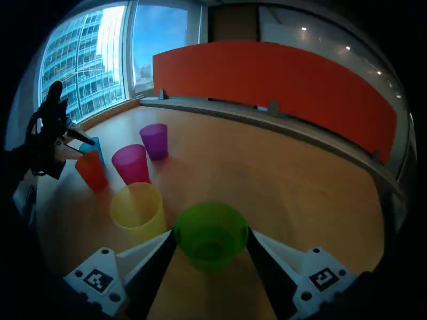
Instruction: Pour water
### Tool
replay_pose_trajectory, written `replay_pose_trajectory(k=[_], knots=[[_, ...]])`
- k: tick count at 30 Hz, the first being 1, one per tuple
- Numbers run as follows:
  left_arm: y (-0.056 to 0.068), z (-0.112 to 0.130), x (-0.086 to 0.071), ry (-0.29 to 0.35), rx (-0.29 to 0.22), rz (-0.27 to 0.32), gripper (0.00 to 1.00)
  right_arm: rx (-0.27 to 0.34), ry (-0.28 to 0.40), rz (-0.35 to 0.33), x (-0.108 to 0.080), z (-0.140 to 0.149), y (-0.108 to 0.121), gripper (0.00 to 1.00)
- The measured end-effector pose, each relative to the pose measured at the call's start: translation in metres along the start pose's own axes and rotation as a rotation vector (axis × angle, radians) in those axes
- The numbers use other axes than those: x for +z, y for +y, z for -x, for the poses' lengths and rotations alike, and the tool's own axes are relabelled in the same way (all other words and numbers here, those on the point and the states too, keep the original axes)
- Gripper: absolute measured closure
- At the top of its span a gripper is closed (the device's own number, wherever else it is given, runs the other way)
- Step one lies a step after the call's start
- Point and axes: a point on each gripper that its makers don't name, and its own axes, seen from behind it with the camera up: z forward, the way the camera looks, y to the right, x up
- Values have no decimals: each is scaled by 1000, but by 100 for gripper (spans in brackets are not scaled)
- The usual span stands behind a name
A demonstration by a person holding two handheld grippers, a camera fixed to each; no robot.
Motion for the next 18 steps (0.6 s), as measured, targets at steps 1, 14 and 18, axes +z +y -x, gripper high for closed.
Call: replay_pose_trajectory(k=[1, 14, 18], knots=[[0, 0, 0, -2, 2, 0, 12, 0, 0, 0, 0, 0, 0, 8], [3, 2, 2, -7, 17, -4, 12, 2, 2, 0, 0, 1, 0, 8], [3, 2, 2, -8, 14, -5, 12, 6, 4, 1, 0, 0, 0, 7]])
